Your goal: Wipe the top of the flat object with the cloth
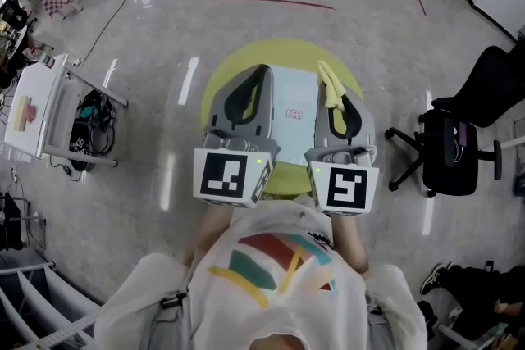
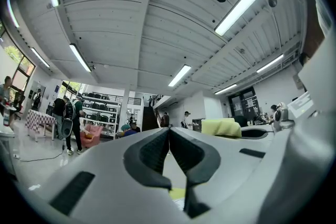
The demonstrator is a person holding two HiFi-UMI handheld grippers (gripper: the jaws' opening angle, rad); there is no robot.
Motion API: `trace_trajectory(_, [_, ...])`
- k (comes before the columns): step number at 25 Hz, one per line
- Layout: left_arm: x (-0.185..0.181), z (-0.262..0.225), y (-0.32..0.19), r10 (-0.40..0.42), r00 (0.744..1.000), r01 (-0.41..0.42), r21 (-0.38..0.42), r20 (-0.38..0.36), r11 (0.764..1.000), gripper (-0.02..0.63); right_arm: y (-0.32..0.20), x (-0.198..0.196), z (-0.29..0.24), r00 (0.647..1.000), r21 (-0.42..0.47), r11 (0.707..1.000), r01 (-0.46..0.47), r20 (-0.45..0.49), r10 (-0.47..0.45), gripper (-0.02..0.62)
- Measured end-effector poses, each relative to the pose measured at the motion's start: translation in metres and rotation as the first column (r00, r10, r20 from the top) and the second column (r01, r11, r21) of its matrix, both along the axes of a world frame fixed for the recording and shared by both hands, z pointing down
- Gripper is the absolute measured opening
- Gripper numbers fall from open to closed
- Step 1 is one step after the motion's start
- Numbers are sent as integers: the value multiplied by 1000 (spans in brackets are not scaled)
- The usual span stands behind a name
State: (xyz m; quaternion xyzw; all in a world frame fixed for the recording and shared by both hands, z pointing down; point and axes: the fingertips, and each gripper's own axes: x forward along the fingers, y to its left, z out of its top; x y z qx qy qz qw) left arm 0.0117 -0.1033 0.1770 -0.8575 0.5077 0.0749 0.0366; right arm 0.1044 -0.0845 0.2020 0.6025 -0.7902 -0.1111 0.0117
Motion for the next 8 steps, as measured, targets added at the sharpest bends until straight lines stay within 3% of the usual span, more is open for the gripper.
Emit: trace_trajectory(8, [-5,-6,2,-13,1000,12,23,15,1000,15,-1,-4,0,1000,-3,1000,6,9,-6,28])
